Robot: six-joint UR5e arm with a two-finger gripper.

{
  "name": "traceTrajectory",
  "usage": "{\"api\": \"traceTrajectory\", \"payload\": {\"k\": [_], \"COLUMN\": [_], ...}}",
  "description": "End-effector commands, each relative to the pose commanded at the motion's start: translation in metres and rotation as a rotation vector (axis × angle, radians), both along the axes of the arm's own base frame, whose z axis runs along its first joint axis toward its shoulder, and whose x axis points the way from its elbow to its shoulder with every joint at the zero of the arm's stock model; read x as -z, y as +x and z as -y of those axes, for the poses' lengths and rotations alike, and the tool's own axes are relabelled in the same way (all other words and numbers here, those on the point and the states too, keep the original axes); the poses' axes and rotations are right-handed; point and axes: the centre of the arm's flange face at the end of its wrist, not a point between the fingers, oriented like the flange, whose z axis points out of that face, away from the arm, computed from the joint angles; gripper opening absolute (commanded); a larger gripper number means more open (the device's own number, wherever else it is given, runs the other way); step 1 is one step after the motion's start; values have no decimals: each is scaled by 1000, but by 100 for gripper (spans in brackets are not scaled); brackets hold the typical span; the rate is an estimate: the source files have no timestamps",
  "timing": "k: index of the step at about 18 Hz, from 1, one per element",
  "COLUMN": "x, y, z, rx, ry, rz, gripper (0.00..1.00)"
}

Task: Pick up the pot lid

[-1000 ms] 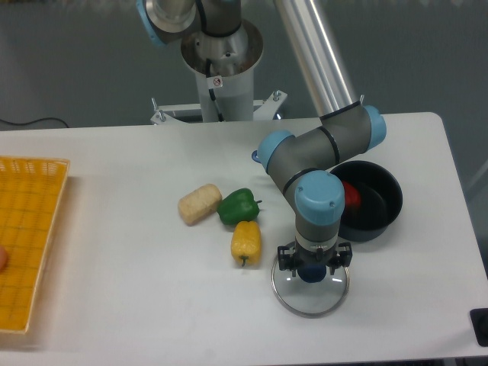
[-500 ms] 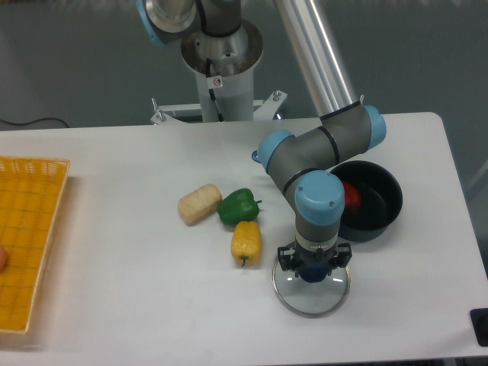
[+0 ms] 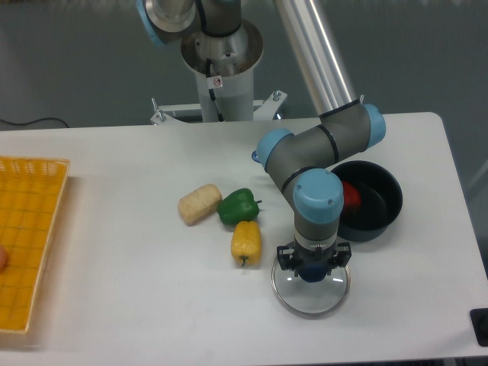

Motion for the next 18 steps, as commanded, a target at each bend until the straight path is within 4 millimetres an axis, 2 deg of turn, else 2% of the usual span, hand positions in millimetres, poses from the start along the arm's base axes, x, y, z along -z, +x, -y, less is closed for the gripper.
{"api": "traceTrajectory", "payload": {"k": [4,13,15,18], "x": [-7,-43,-54,-60], "y": [9,37,40,43], "z": [-5,-18,-15,-14], "rx": [26,66,71,118], "ry": [-54,-42,-42,-52], "rz": [-19,-20,-16,-17], "gripper": [62,62,62,62]}}
